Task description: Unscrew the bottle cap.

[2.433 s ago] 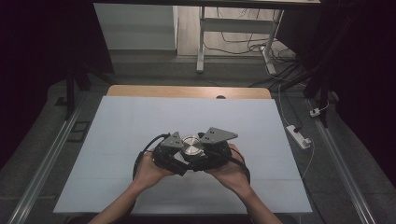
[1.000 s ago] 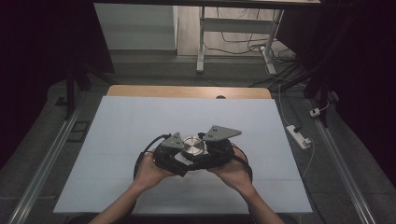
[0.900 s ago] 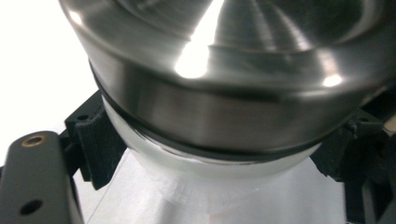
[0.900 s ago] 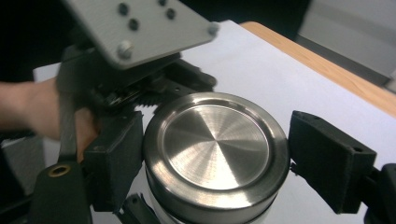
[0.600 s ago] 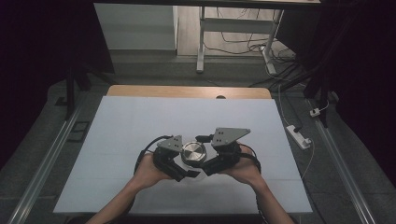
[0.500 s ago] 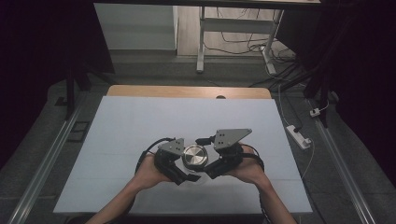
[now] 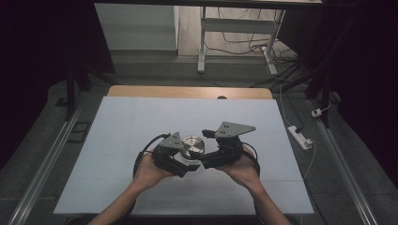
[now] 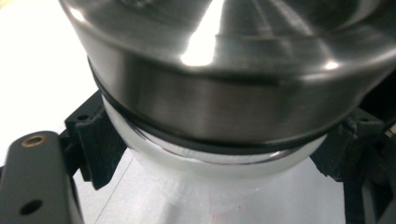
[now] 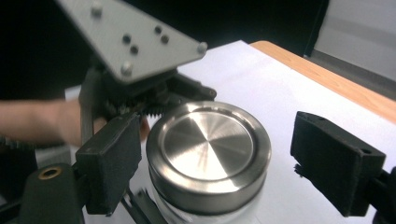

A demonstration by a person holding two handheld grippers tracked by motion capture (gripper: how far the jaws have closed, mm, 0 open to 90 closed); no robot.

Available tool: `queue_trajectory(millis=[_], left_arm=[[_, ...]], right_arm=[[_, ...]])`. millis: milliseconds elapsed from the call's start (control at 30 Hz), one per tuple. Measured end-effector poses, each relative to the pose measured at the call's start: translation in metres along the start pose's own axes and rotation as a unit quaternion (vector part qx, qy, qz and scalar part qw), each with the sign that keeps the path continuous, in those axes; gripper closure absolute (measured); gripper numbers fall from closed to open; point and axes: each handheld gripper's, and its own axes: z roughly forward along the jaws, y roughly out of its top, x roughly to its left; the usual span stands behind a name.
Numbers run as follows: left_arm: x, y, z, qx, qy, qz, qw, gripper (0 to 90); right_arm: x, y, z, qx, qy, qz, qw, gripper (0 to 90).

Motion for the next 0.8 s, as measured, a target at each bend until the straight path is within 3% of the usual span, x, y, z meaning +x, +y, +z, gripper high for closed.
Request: queue_trajectory(millis=[67,233,333,433,467,600,700,733,767,800], left_arm=[[-0.001,0.000,0.001,0.000,0.004,-0.002,1.0000,16.1],[-0.004,0.001,0.003,0.004,0.018,-0.003,0.9998,16.1],[-0.006,0.002,0.004,0.001,0.015,-0.005,0.9999,16.0],[-0.007,0.003,0.003,0.001,0.014,-0.001,0.9999,16.1],[-0.006,0.003,0.003,-0.001,0.009,-0.001,1.0000,16.1],[-0.005,0.001,0.003,-0.003,-0.001,0.004,1.0000,16.1],[-0.002,-0.001,0.004,-0.012,-0.038,0.011,0.9992,16.1],[-0.002,-0.001,0.004,-0.012,-0.038,0.011,0.9992,16.1],[-0.002,-0.002,0.004,-0.016,-0.064,0.019,0.9976,16.1],[-0.002,-0.002,0.004,-0.016,-0.064,0.019,0.9976,16.1]], right_arm=[[0.001,-0.001,0.003,0.002,-0.015,0.012,0.9998,15.6],[0.008,-0.004,0.012,0.007,-0.044,0.014,0.9989,13.7],[0.015,-0.004,0.018,0.021,-0.063,-0.007,0.9978,13.7],[0.019,-0.006,0.021,0.024,-0.064,-0.013,0.9976,14.9],[0.021,-0.006,0.022,0.023,-0.073,-0.025,0.9968,18.7],[0.020,-0.006,0.021,0.029,-0.059,-0.035,0.9972,19.4],[0.015,-0.007,0.019,0.031,-0.028,-0.051,0.9978,19.5],[0.013,-0.007,0.017,0.030,-0.012,-0.051,0.9982,19.5],[0.010,-0.008,0.016,0.028,0.008,-0.051,0.9983,19.5],[0.010,-0.008,0.016,0.028,0.008,-0.051,0.9983,19.5]])
